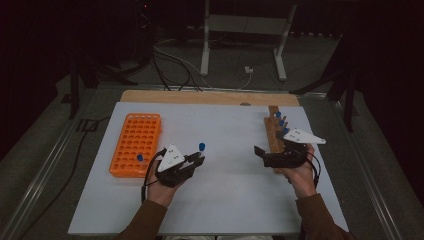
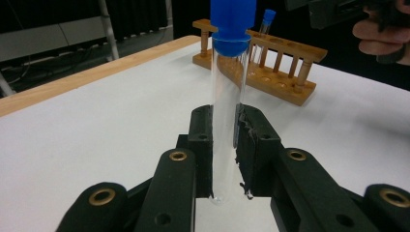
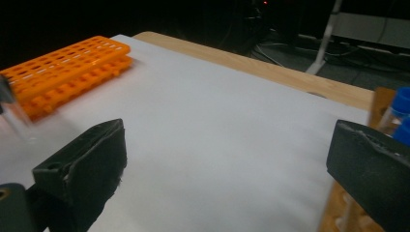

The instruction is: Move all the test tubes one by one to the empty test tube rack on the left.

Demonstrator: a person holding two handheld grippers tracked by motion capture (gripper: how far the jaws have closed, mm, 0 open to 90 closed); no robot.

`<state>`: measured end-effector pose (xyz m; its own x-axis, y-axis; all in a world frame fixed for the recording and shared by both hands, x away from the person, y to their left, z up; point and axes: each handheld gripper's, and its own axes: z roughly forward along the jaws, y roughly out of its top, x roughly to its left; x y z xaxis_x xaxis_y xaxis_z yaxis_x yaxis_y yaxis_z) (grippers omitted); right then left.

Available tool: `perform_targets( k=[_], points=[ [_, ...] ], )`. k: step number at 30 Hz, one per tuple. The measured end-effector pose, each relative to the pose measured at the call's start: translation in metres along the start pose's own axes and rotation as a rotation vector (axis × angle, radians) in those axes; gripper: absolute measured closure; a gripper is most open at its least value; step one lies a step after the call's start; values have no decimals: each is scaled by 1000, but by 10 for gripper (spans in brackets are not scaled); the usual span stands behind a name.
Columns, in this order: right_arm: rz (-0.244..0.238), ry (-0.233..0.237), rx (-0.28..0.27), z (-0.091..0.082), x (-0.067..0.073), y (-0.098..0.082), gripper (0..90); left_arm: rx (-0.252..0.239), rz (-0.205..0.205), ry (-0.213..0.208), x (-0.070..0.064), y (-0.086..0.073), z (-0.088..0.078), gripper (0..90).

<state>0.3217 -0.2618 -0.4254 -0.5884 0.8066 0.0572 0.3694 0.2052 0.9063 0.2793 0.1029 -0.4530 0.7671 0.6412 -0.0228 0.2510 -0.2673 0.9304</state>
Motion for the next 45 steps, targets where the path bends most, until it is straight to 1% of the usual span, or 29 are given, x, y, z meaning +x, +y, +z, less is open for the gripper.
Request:
perform_targets(
  k=[5,10,13,20,24,37,45],
  points=[
    [15,-10,-10,-5,-5,-1,10,4,-13,15,4,-10,-13,780],
    [26,-18,-16,-7,-9,-2,10,-1,-22,28,8,-15,-27,780],
    [34,-23,-22,-9,-11,-2,10,1,-20,44,10,-19,-34,779],
    [52,-34,-37,-15,-17,-3,10,0,-40,78,17,-27,-50,779],
    [58,-36,-42,-17,-19,-3,10,-2,-45,96,20,-30,-59,779],
    [67,-41,-52,-20,-22,-3,10,4,-83,164,33,-44,-87,779],
    [71,-43,-57,-21,-24,-3,10,-18,-119,210,43,-52,-105,780]
  ],
)
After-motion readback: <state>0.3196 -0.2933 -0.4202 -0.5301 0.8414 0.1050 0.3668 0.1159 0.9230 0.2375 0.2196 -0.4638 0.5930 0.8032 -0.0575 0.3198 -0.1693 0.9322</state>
